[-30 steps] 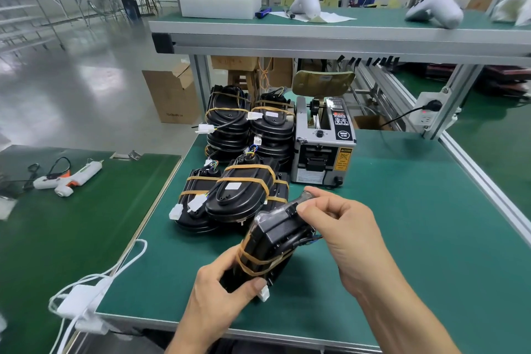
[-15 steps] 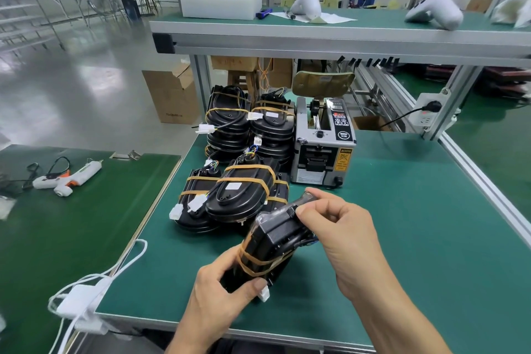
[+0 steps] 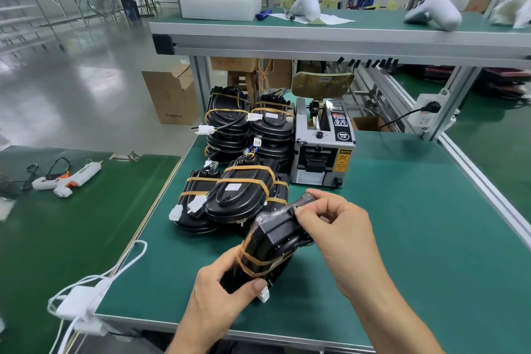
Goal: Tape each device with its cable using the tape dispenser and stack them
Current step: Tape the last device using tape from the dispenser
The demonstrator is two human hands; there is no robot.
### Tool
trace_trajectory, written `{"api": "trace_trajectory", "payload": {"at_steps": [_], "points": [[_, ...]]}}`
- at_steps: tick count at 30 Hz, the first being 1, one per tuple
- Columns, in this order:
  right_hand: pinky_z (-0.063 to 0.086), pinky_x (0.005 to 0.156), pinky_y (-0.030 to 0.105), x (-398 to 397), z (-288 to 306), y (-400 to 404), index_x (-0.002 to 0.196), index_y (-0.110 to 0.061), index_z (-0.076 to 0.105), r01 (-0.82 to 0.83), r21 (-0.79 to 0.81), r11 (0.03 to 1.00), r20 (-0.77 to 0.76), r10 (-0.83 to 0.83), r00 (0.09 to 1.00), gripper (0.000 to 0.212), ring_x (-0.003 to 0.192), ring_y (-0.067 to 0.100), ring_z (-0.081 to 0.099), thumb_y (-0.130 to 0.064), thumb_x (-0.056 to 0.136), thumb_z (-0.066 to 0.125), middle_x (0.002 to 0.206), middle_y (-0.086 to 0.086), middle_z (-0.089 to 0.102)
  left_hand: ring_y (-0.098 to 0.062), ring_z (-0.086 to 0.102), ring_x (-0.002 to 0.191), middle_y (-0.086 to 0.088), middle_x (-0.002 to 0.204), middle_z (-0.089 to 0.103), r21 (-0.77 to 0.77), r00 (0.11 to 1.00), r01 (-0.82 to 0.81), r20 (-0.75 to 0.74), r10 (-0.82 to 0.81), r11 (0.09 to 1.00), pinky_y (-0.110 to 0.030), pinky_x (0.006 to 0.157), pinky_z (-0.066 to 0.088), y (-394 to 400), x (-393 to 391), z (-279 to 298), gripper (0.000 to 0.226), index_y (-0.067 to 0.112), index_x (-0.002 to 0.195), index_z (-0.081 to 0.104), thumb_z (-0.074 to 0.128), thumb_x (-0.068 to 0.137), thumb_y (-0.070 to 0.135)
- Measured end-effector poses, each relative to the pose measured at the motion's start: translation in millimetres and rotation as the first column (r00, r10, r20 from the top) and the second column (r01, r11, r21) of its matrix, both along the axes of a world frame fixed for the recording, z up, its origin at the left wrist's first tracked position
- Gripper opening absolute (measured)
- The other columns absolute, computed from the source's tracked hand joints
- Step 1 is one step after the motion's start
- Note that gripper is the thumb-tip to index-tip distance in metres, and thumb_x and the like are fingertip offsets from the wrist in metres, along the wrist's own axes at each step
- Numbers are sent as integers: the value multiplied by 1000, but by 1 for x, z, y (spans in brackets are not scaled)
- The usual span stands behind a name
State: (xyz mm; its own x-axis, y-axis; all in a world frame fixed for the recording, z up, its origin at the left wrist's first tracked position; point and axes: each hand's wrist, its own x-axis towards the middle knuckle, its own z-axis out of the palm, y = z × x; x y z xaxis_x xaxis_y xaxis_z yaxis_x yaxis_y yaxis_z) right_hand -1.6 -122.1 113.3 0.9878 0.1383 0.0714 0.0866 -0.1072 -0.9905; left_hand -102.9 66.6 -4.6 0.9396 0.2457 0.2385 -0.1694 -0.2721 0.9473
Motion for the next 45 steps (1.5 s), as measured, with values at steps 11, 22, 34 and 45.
{"api": "trace_trajectory", "payload": {"at_steps": [11,22,34,45], "points": [[54,75,23,2,-8,1,94,-33,72,-13,70,997,-24,15,1000,26,82,5,68,-46,74,84,91,-13,75,-9,77,104,6,107,83,-8,1000,4,2,-4,1000,-13,92,53,-2,-1,4,59,44,136,70,86,83,65],[51,86,27,3,-12,6,105,-34,70,-34,99,994,-3,35,999,33,92,3,68,-41,78,87,99,-14,73,-9,76,107,7,110,83,45,1000,-2,-20,3,999,-13,93,53,1,0,0,58,42,137,69,85,85,64],[42,115,38,10,-24,-8,139,-48,58,-199,157,967,-26,206,978,67,125,2,61,-78,80,60,128,-19,69,-12,74,112,7,118,81,20,997,-52,-64,53,998,-21,99,54,4,3,-7,56,44,133,70,80,84,71],[37,121,44,-9,-47,-10,152,-36,44,-424,48,905,22,423,906,75,143,6,49,-57,84,69,152,-19,54,-5,74,112,7,120,81,-159,983,-180,-53,174,971,-13,92,53,3,0,4,38,51,127,73,62,91,58]]}}
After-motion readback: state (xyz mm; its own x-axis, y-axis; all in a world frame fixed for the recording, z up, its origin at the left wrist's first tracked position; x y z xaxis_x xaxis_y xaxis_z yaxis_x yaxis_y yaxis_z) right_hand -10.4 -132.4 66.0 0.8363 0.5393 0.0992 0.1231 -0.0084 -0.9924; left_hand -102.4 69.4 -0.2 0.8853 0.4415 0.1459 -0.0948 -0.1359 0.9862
